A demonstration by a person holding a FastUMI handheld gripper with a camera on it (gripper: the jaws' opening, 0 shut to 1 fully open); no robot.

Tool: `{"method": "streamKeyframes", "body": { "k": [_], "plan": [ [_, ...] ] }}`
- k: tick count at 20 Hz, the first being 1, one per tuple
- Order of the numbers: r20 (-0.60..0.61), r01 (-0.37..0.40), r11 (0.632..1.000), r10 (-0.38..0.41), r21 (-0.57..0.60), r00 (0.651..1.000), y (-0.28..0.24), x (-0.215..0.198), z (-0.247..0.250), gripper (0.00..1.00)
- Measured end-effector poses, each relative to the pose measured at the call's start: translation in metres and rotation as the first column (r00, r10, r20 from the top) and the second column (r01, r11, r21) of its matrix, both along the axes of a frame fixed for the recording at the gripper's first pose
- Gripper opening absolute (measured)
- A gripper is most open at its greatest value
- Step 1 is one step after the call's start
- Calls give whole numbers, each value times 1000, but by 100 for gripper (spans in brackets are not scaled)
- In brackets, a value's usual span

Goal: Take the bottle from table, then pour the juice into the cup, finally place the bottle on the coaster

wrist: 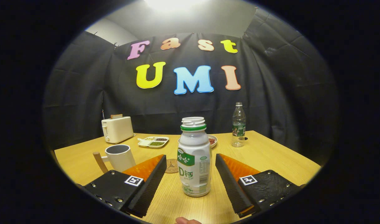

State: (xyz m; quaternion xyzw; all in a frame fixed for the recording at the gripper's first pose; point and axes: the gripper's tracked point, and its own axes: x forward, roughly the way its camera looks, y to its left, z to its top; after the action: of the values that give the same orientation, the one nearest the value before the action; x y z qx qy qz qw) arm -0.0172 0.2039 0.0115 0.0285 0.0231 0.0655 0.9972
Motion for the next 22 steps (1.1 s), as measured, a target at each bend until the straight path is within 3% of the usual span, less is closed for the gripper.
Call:
{"method": "streamKeyframes", "body": {
  "k": [9,10,11,13,22],
  "plan": [
    [10,43,999,-43,-27,999,2,34,-9,97],
    [-1,46,999,-46,-24,999,2,34,-11,94],
    [-4,50,999,-50,-22,999,-1,36,-12,83],
    [-5,44,999,-44,-8,999,-1,34,-11,72],
    [16,45,986,-43,-158,999,0,33,9,72]
  ]
}}
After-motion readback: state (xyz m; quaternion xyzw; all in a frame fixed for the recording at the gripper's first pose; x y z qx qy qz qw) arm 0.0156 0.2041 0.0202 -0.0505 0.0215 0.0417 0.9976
